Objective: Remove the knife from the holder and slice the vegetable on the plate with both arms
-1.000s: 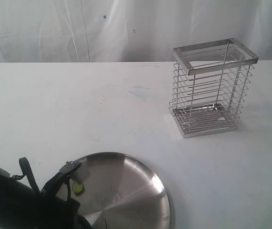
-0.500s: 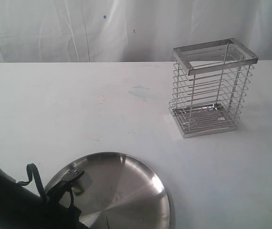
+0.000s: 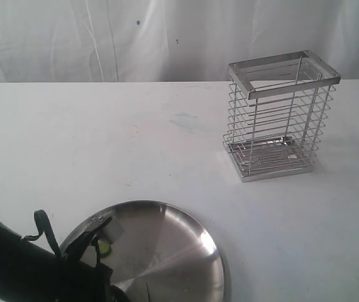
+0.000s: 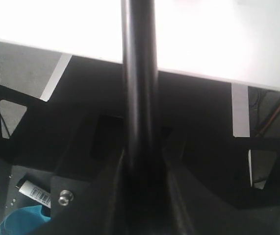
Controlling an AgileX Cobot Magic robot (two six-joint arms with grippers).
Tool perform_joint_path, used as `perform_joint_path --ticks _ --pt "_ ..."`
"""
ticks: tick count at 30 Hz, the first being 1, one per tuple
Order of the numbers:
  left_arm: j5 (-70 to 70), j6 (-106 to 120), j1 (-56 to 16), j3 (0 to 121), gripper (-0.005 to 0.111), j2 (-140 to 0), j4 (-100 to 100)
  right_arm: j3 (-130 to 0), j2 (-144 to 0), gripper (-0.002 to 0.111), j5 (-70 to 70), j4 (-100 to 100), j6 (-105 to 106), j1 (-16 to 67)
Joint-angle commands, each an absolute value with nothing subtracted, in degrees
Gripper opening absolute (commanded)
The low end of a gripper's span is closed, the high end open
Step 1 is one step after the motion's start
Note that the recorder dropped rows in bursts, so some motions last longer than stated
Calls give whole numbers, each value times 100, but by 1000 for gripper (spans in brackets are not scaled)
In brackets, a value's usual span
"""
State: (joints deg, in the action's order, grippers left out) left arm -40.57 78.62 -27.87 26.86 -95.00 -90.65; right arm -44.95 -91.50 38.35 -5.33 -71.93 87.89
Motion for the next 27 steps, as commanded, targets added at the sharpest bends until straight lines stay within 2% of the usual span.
perform_joint_path --ticks 1,9,27 --pt "-4011 7964 -2812 2644 0 -9555 -9276 -4461 -9154 0 3812 -538 -7169 8795" --pt "-4046 8265 -2812 2644 0 -10127 -9619 -4461 -9154 0 3786 -538 -7169 8795" --pt "-3711 7668 -2812 2742 0 -10133 -9203 -4461 -8809 0 3979 -839 -7054 8795"
